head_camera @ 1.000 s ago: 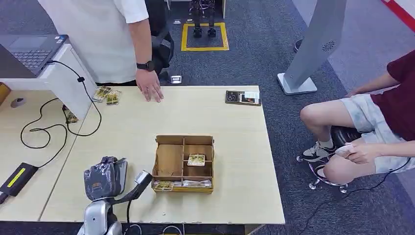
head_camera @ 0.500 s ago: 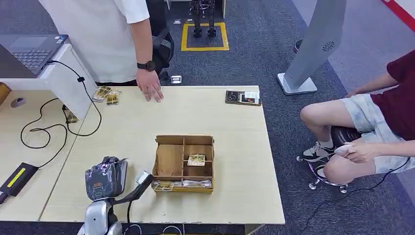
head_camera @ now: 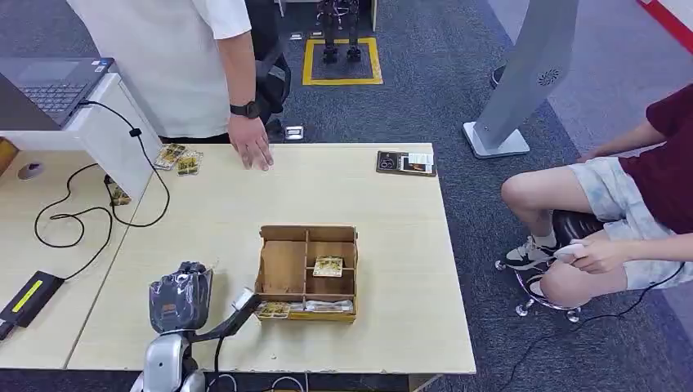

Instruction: Pass the card to the sensor for recognition and then transmit it.

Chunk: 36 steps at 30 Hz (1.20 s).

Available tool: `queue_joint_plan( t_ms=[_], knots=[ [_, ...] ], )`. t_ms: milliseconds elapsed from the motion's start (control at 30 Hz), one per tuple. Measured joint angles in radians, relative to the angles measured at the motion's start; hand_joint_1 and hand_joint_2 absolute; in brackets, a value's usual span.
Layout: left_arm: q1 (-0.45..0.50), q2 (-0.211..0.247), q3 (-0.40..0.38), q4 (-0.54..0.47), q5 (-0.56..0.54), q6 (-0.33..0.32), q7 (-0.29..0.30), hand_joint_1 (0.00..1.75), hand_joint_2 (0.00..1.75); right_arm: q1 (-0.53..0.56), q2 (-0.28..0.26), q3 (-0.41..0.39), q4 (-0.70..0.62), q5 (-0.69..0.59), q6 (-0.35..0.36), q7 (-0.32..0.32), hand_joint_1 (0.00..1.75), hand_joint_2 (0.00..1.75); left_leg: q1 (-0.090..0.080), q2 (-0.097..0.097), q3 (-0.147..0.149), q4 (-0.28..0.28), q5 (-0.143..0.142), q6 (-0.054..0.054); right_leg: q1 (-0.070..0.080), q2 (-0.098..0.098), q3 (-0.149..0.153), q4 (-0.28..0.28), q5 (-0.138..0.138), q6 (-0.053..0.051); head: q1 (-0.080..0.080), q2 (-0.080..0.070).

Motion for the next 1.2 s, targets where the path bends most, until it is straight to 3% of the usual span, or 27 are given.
queue_joint_plan(
  t_ms=[700, 1000, 1200],
  knots=[
    [-0.01, 0.002, -0.004, 0.024, 0.031, 0.002, 0.004, 1.75, 1.75, 0.002, 0.0, 0.008, 0.0, 0.0, -0.002, 0.001, 0.0, 1.75, 0.0, 0.0, 0.0, 0.0, 0.0, 0.0, 0.0, 0.0, 0.0, 0.0, 0.0, 0.0, 0.0, 0.0],
    [-0.01, 0.001, -0.005, 0.019, 0.051, 0.068, -0.031, 1.75, 1.75, 0.002, 0.0, 0.008, 0.0, -0.002, -0.01, -0.001, 0.0, 1.75, 0.0, 0.0, 0.0, 0.0, 0.0, 0.0, 0.0, 0.0, 0.0, 0.0, 0.0, 0.0, 0.0, 0.0],
    [-0.009, 0.001, -0.005, 0.01, 0.052, 0.071, -0.037, 1.75, 1.75, 0.002, 0.0, 0.008, 0.0, -0.005, -0.01, -0.001, 0.0, 1.75, 0.0, 0.0, 0.0, 0.0, 0.0, 0.0, 0.0, 0.0, 0.0, 0.0, 0.0, 0.0, 0.0, 0.0]
  ],
)
